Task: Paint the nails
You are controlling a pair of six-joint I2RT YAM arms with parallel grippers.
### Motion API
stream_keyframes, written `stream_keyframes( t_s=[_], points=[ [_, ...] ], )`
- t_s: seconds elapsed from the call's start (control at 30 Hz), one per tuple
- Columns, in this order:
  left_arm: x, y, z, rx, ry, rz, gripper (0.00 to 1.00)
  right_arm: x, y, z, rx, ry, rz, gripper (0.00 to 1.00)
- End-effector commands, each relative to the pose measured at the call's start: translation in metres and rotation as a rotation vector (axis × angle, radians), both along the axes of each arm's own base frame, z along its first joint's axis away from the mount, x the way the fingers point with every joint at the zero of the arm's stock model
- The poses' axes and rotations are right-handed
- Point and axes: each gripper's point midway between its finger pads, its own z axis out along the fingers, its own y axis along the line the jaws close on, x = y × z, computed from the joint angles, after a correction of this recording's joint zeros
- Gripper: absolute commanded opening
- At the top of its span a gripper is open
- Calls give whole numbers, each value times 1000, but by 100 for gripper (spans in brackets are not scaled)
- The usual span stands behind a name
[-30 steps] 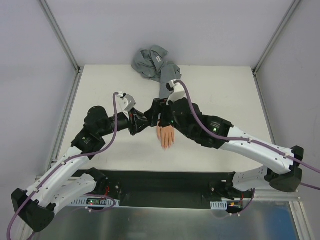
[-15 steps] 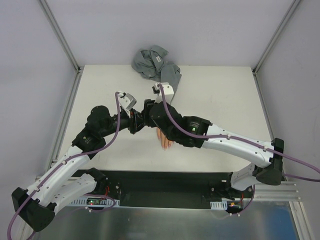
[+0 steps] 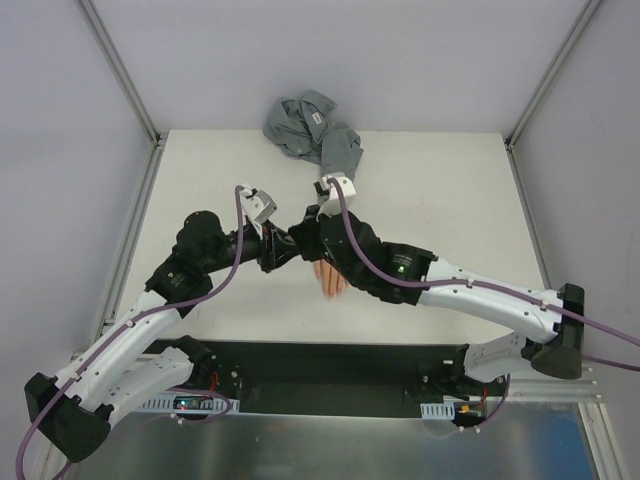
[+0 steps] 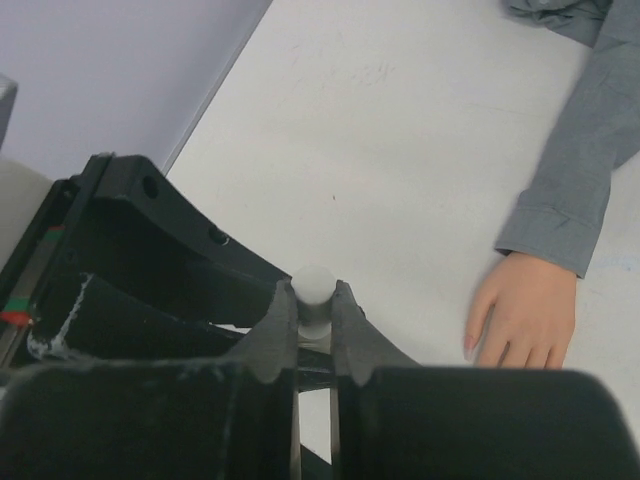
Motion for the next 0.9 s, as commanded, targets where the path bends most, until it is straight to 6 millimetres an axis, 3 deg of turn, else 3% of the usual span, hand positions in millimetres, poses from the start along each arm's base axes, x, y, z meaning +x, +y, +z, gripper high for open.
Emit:
stream_keyframes(
  t_s=[0.0, 0.03, 0.07, 0.1, 0.13, 0.17, 0.27, 0.3, 0.47, 0.67, 0.73, 0.8, 0.87],
  points=[
    [-39, -19, 48, -140, -145, -249, 0, -6, -19, 23, 24, -96, 124, 1],
    [-54, -21, 50, -152, -145, -331, 0, -2, -22, 26, 43, -112, 154, 1],
    [-61, -22, 57, -174, -176, -379, 0, -7, -24, 15, 35, -111, 217, 1],
    [-72, -23, 58, -189, -165, -437, 0, -30, -19, 22, 88, -108, 386, 1],
    [-82, -23, 61, -205, -171, -497, 0, -28, -21, 36, 144, -154, 453, 1],
    [-107, -20, 61, -211, -167, -651, 0, -66, -11, 39, 196, -146, 709, 1],
    [-136, -14, 66, -233, -106, -848, 0, -112, -16, 42, 237, -170, 1035, 0],
    [-137, -14, 66, -236, -121, -866, 0, -114, -16, 39, 235, -157, 1054, 1],
    [-137, -13, 65, -232, -147, -860, 0, -110, -21, 33, 231, -149, 1054, 0],
    [-118, -20, 59, -210, -127, -747, 0, -89, -31, 33, 212, -165, 914, 1],
    [-101, -25, 61, -203, -136, -640, 0, -80, -34, 27, 185, -132, 849, 30],
    [-85, -25, 55, -172, -133, -539, 0, -64, -39, 28, 158, -110, 734, 49],
    [-58, -24, 46, -134, -118, -380, 0, -46, -47, 24, 126, -88, 597, 57]
  ],
)
